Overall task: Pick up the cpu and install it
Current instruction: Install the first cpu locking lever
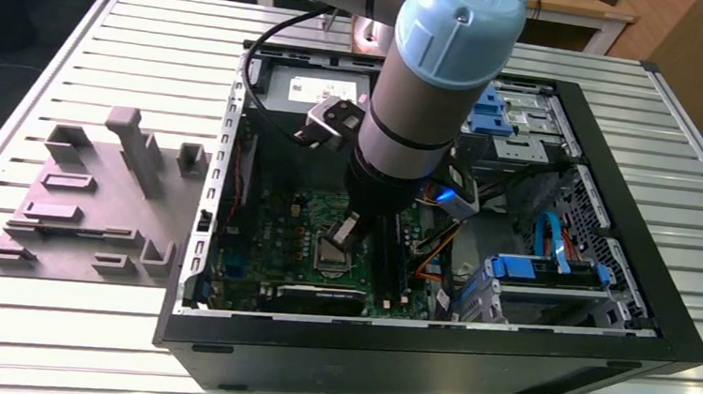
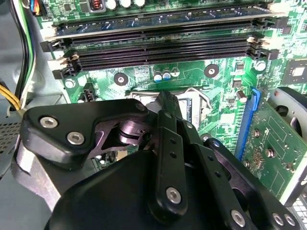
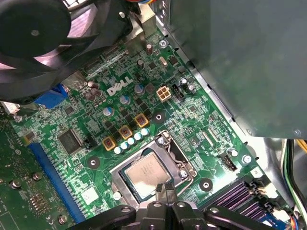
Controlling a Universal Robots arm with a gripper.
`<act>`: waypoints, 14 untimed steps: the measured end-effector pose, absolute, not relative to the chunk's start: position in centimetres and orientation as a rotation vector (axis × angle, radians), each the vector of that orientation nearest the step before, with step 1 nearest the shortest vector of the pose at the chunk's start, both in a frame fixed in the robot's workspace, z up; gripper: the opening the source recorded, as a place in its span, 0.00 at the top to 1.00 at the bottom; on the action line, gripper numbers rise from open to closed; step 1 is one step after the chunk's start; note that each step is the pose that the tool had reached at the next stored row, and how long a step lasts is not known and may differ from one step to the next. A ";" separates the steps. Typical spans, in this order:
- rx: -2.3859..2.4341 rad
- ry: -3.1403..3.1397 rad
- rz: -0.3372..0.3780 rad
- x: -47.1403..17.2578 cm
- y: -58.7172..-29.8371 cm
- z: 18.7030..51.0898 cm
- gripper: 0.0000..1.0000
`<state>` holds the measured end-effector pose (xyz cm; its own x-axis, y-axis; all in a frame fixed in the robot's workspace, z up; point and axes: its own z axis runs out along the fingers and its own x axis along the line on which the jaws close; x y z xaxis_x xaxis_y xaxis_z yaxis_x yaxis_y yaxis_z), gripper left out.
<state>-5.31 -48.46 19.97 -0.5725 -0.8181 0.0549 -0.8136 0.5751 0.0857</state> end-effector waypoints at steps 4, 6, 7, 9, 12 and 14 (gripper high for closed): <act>1.388 -2.718 -0.077 -5.3 -48.5 19.8 0.90; 1.382 -2.721 -0.077 -5.3 -48.5 19.7 0.90; 1.379 -2.722 -0.075 -5.3 -48.5 19.6 0.90; 1.376 -2.723 -0.072 -5.3 -48.5 19.4 0.90; 1.373 -2.723 -0.069 -5.3 -48.5 19.2 0.90; 1.372 -2.723 -0.068 -5.3 -48.5 19.1 0.90</act>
